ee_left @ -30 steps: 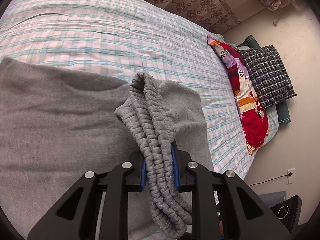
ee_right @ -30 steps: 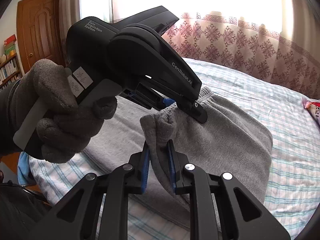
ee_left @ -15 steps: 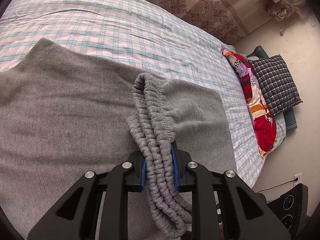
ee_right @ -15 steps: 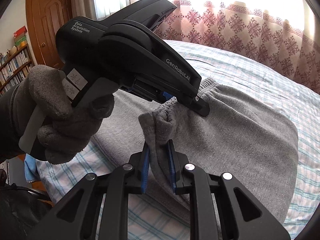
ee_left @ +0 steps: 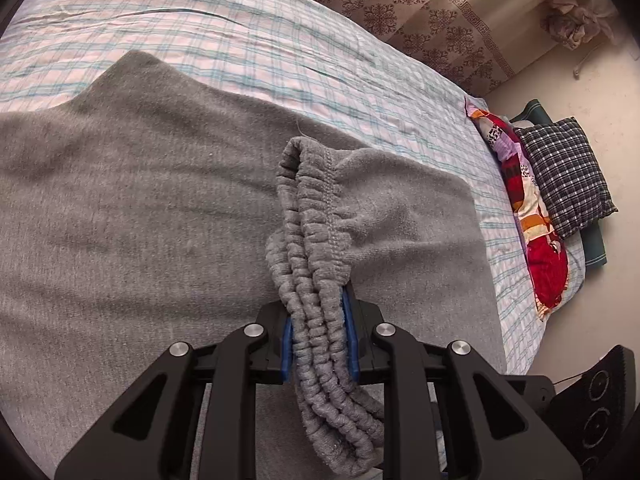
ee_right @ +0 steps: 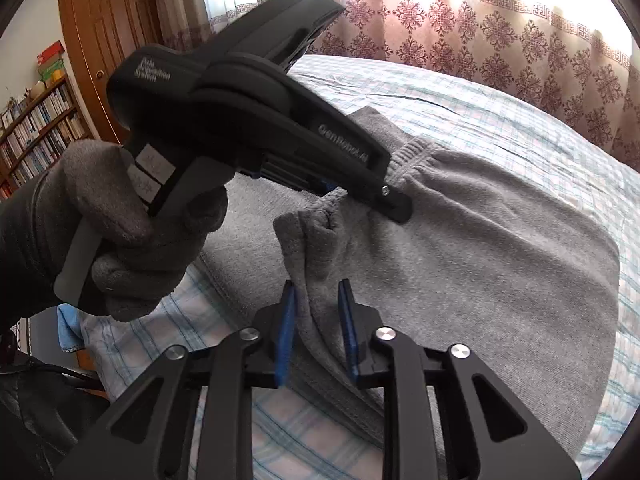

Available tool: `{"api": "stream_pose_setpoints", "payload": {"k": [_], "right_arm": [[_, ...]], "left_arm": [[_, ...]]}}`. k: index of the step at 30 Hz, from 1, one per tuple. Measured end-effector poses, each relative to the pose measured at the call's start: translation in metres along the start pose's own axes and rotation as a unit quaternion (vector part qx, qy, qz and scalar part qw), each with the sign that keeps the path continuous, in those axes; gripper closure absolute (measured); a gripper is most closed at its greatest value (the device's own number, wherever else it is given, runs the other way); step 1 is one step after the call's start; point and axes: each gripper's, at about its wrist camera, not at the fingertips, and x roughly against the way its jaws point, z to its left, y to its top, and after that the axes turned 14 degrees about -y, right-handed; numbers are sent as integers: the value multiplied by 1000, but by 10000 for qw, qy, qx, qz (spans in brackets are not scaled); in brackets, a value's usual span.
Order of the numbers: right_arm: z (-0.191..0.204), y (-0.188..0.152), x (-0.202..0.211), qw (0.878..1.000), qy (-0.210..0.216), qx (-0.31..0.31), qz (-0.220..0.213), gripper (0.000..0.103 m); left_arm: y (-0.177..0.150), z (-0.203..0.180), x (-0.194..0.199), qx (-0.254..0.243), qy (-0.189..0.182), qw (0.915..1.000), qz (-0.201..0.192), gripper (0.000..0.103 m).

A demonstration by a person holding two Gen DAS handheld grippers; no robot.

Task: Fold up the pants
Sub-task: 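Open both tools to release the folded leg on the pants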

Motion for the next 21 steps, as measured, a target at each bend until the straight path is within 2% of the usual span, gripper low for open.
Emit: {"api": "stream_pose_setpoints", "payload": {"k": [1,5,9,10,13,17,21], "right_arm": [[-8,4,3,9999,-15,-80,-73,66],[-30,-2,27,9991,-178,-313,-238,66],[-73,-21,51,9944,-608,-841,-203,66],[-80,-29,60,9922,-736,-995,-165,66],[-109,-49,73,9852,-1123,-1293,-11,66],[-119,-77,83,9814,-1356,-1338,254,66],[-112,-100,89,9834,-1262,-1221,450,65]], "left_arm": [[-1,4,-1,60,18,10000,8,83],[-8,13,-4,157,74,9998,30,82],[-11,16,-2,278,232,9993,-39,70],[-12,15,0,243,277,9993,-62,68],[-13,5,6,39,638,9979,-92,55],[-13,-18,25,-285,1020,9939,-307,53],[-11,-47,42,-648,1071,9907,-541,53]]}}
